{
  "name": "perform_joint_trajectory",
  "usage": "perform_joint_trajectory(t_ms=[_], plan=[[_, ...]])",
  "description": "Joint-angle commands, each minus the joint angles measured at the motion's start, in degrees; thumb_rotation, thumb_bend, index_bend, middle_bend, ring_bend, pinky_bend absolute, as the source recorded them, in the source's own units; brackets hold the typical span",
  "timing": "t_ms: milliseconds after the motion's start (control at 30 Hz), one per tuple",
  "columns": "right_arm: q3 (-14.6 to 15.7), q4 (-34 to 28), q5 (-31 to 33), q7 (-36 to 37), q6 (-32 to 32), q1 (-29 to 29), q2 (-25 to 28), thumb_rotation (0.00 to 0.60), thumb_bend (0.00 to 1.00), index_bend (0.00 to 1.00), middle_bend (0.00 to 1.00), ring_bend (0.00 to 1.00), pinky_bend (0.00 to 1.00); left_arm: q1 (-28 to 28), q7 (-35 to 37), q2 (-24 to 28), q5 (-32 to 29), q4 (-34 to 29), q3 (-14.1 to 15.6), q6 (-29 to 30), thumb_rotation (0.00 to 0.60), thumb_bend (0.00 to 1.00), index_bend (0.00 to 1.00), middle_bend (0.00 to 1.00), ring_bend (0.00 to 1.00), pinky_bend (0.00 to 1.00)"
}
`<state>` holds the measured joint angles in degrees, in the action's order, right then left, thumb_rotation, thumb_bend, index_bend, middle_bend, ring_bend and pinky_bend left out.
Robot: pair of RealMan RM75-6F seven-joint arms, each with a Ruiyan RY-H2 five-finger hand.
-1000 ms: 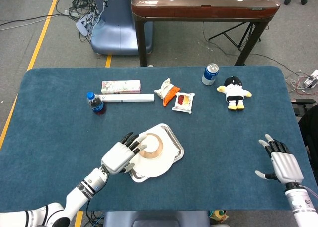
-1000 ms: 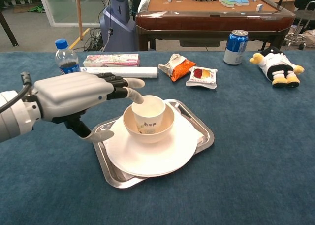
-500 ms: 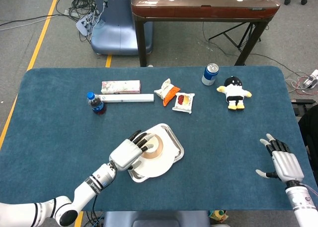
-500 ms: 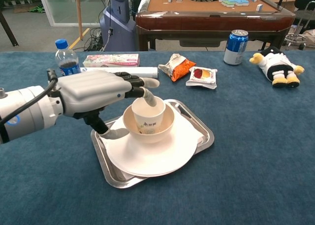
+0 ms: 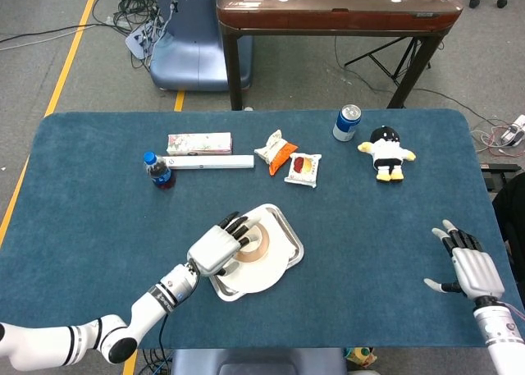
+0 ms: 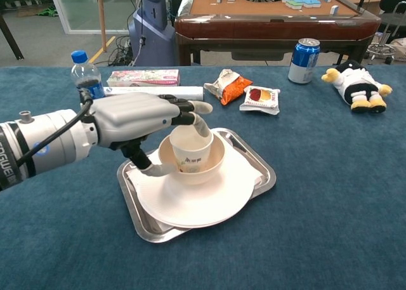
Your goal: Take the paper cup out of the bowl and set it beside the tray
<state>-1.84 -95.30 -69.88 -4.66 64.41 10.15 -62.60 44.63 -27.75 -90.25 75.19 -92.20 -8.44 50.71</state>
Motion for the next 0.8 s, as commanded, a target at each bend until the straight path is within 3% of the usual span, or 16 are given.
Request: perform_joint_trajectory(t_ms=[33,800], plan=[[0.0,0.1,0.3,-0.1,-0.3,0.1,-0.1,0.600,0.21,0.00,0.00,0.00,0.00,0.4,0.7,0.0,-0.2,0.6,-0.2,-0.3,0.600,0.32,0.21,0.00,0.00,0.00],[-0.2,1.6,1.7,0.7,-1.9,1.0,-0.4,0.600,0.21,0.00,0.00,0.00,0.00,1.5,6.4,-1.4,-0.7,6.5,1.8,-0.3,0.600,0.32,0.37,0.00,0.00,0.00]])
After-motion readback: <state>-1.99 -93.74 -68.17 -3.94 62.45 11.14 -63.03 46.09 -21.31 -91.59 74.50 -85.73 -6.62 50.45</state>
